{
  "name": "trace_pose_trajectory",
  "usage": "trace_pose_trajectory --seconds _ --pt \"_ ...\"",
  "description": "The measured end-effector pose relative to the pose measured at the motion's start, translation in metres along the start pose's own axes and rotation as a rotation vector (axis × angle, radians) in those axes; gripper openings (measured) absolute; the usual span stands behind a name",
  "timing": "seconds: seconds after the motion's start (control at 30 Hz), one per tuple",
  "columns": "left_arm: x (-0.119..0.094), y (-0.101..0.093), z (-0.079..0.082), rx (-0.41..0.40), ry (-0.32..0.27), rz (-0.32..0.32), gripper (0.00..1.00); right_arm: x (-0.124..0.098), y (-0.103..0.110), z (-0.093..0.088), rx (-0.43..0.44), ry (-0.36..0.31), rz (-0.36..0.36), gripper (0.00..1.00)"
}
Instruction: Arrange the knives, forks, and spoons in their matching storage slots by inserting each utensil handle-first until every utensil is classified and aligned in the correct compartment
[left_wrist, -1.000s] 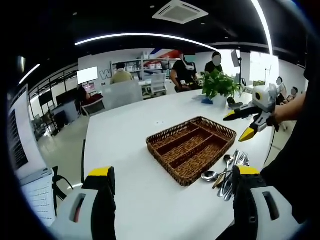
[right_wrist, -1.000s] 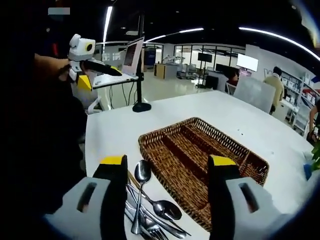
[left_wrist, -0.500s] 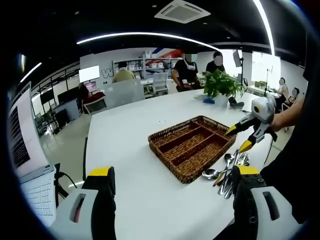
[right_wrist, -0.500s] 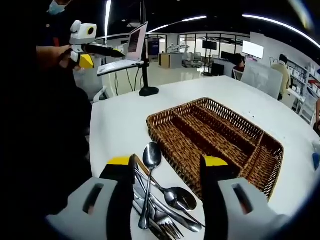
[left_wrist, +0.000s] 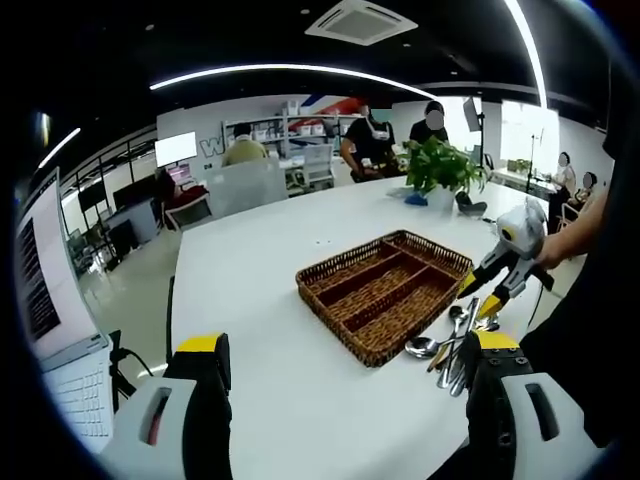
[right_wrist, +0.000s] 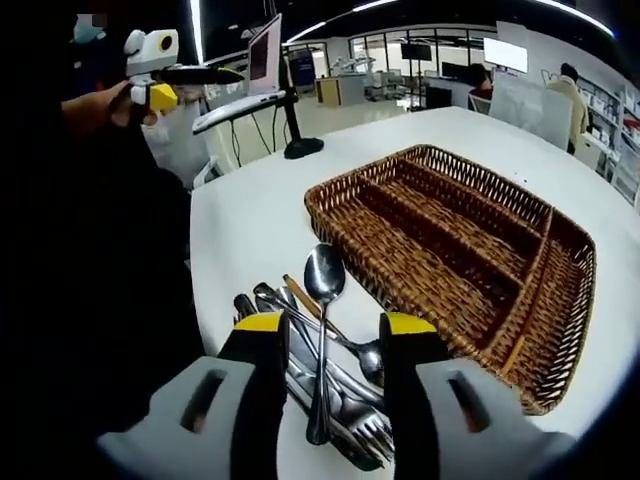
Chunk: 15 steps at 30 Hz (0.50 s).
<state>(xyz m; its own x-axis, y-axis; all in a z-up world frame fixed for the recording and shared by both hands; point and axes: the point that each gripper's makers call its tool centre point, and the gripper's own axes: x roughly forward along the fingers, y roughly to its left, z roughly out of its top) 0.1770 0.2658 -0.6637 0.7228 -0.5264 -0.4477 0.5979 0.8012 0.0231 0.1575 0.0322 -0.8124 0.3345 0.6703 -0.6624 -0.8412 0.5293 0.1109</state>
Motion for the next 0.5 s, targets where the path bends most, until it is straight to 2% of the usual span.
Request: trace_pose_trajectory --seconds 0.1,0.17,0.27,0.43,0.5 --pt "-0.001 0.002 -0.001 -0.003 0.001 0.004 0.99 0.002 0.003 -0.005 -0.015 0.012 0.005 0.32" --pt "-0.001 0.002 -0.002 -0.002 0.003 0.004 0.99 0.005 0.010 -0.008 0.007 0.019 0.050 0.30" --pt "-0.001 0.001 -0.003 -0.003 0.004 0.002 0.99 0.010 0.011 -0.015 -0.015 0.039 0.041 0.26" --pt "-0.001 0.001 -0.005 -0.006 0.005 0.003 0.99 0.018 0.007 -0.030 0.014 0.099 0.012 0.18" --pt "-0.002 0.001 -0.006 -0.010 0.008 0.004 0.99 0.021 0.008 -0.030 0.025 0.112 0.011 0.15"
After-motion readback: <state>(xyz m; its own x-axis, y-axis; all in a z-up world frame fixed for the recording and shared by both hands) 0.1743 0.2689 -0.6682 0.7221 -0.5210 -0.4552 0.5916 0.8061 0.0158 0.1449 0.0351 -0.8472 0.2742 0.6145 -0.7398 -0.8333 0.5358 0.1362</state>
